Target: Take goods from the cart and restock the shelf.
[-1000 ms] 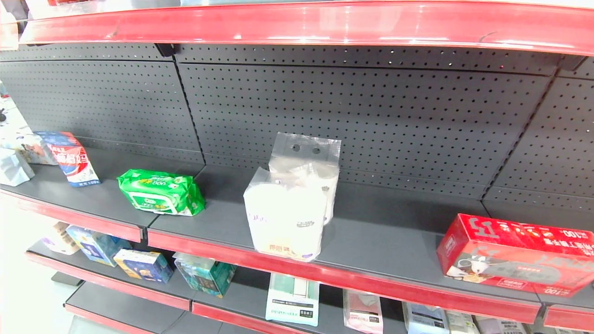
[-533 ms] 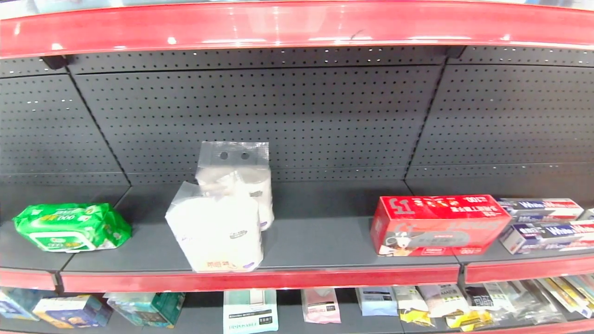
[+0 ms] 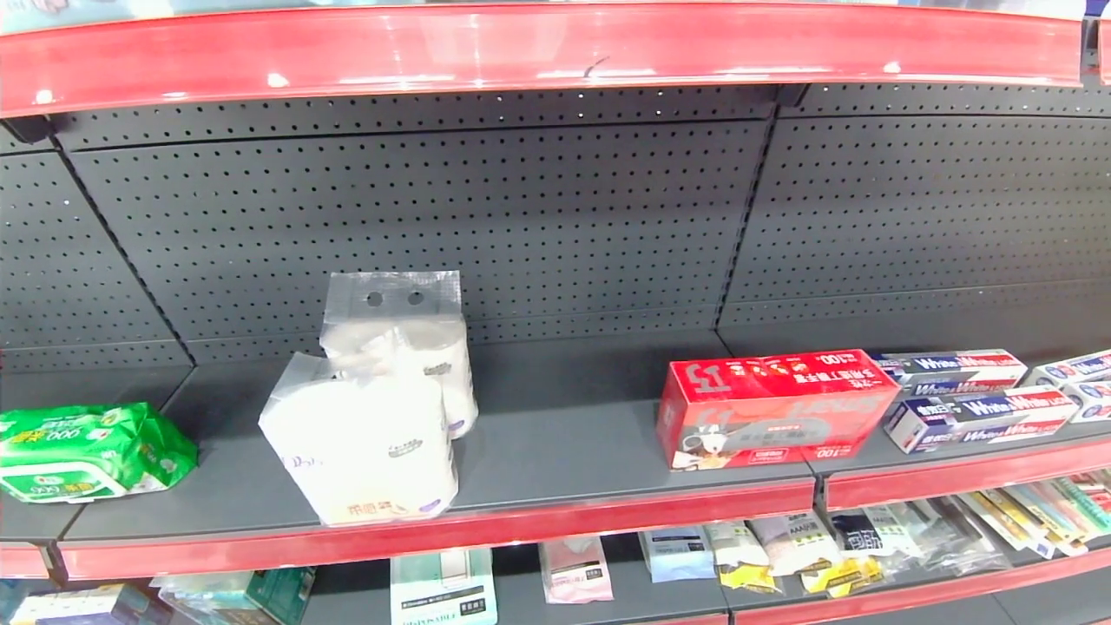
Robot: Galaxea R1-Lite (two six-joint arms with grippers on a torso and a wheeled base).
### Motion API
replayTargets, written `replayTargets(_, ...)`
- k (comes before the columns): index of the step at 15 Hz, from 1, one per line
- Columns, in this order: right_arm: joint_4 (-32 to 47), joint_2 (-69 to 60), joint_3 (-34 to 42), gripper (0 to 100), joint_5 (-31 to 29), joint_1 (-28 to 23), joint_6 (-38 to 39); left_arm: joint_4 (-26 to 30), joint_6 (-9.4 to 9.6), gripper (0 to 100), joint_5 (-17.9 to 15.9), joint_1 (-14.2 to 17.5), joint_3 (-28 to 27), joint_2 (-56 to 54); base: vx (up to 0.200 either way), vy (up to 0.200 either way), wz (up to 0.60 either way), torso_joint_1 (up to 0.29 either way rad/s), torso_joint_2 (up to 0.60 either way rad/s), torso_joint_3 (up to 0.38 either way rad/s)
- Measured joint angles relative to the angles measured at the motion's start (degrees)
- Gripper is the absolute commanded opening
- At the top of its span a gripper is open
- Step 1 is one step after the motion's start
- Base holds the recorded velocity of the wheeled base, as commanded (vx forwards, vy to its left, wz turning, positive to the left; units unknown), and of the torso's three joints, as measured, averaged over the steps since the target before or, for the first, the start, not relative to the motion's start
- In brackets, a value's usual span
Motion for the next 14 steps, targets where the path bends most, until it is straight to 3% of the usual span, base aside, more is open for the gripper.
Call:
replayTargets(3,0.0,0.0,0.0,100,0.0,0.04,0.0,-0.89,-3.46,100,0.67,-0.27,-12.24,10.84,0.0,0.0,0.0,0.0,0.0,0.0)
replayTargets(5,0.0,0.0,0.0,100,0.0,0.0,0.0,-1.06,-3.66,100,5.34,1.8,-19.27,22.94,0.0,0.0,0.0,0.0,0.0,0.0)
replayTargets(6,0.0,0.0,0.0,100,0.0,0.01,0.0,-1.17,-3.68,100,7.95,4.27,-21.31,29.59,0.0,0.0,0.0,0.0,0.0,0.0)
replayTargets(8,0.0,0.0,0.0,100,0.0,0.01,0.0,-1.49,-3.9,100,9.91,10.76,-22.61,40.33,0.0,0.0,0.0,0.0,0.0,0.0)
replayTargets(10,0.0,0.0,0.0,100,0.0,0.04,0.0,-1.57,-3.9,100,8.35,16.45,-21.54,48.41,0.0,0.0,0.0,0.0,0.0,0.0)
replayTargets(14,0.0,0.0,0.0,100,0.0,0.01,0.0,-3.79,-3.83,100,7.92,19.24,-18.22,59.54,0.0,0.0,0.0,0.0,0.0,0.0)
